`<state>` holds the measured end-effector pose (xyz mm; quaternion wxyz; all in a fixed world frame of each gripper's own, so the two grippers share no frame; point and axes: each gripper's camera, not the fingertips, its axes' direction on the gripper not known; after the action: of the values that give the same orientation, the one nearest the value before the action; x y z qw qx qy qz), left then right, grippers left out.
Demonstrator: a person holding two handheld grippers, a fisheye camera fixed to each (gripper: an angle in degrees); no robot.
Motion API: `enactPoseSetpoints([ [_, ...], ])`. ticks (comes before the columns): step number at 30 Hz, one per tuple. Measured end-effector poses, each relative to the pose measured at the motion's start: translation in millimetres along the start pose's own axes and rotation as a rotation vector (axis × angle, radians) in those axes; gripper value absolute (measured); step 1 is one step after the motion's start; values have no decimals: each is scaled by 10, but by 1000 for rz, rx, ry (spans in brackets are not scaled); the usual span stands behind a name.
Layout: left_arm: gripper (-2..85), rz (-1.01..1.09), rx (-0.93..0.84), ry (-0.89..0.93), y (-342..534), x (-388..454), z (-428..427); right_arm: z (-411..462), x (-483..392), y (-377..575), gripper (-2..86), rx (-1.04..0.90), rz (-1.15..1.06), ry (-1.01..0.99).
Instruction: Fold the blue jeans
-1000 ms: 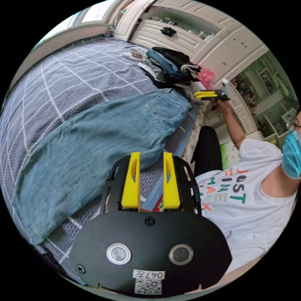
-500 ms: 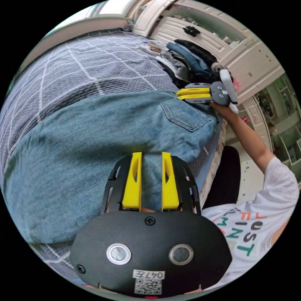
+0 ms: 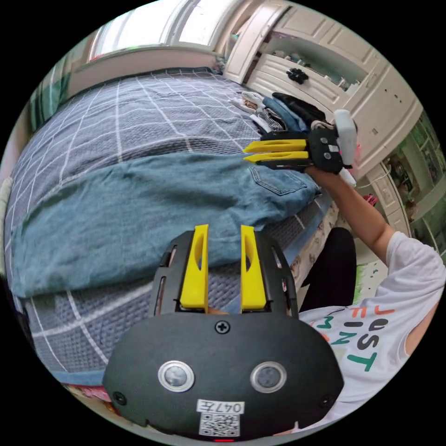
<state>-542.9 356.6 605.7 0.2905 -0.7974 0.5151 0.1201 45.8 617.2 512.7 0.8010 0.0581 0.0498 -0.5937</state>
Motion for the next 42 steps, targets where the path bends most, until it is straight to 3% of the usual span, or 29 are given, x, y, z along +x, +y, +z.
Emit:
enactPoseSetpoints([
  [4,113,-138,69,94,555,-258,-186,76,-103,-303,31,40,-35,-285],
  [7,113,-211,134,179,937,-469,-370,-364,-464,-215,20,238,-117,-389],
  [11,111,-229,155,222,1208,-566,-426,-771,-1160,26,16,412,-243,-258],
  [16,116,-168,142,215,1296,-408,-340,-298,-1486,-202,53,144,-196,-119],
  [22,143,138,46,-120,950,52,-231,-86,-1717,-399,41,83,-299,20],
  [26,156,241,-35,-208,885,196,-75,99,-1820,-506,15,22,-438,135],
  [28,154,189,17,-160,1012,90,-156,133,-1669,-607,10,4,-391,90],
  [33,152,43,39,-155,1390,-297,-341,1,-487,-744,6,48,65,-394],
  [36,155,-56,60,-187,1657,-554,-515,89,-84,-654,6,63,196,-626],
  [42,178,-389,262,-187,2425,-1297,-1088,597,-584,-640,23,-61,29,-625],
])
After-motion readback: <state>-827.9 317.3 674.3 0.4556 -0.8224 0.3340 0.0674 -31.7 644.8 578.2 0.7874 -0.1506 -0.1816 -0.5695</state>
